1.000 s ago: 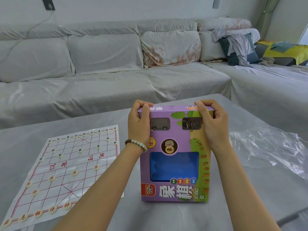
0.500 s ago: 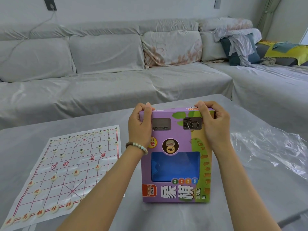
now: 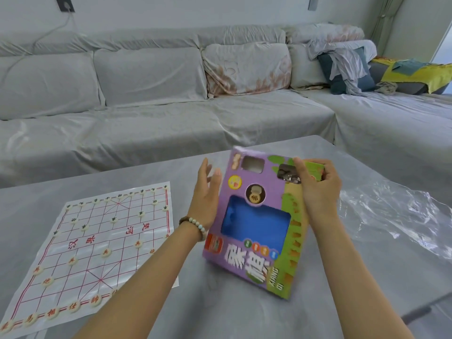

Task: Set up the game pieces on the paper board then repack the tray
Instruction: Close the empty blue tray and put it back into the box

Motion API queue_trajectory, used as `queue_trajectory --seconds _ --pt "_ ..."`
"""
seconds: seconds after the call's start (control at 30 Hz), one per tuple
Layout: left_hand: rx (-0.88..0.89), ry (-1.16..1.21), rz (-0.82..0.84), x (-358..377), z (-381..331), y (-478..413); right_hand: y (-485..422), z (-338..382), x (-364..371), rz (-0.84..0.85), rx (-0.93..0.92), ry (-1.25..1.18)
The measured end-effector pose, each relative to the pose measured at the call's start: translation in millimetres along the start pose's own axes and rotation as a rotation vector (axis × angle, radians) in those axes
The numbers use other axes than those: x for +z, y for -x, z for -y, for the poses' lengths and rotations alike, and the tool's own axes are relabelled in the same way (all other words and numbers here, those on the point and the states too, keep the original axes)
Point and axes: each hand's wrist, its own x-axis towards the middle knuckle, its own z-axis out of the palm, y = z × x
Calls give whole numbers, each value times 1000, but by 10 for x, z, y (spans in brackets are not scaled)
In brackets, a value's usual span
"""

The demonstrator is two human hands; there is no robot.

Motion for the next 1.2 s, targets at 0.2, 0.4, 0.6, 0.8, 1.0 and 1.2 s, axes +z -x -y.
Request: queue_trajectory --seconds 0.2,0.4,0.6,0.8,1.0,1.2 --pt "-119 -248 94 127 480 129 -110 -410 -113 -365 295 -215" --pt "-195 -450 179 157 775 297 81 -1032 37 -29 617 -48" --pt "-195 -719 232 48 907 208 143 -1211 -157 224 268 684" --pt "-163 -830 247 31 963 60 167 -1184 -213 468 -89 913" --pt "-156 -727 228 207 1113 -284 -155 -1291 -25 801 -169 1201" --pt "-145 -681 202 520 1188 -989 -972 -1453 304 907 -104 1340"
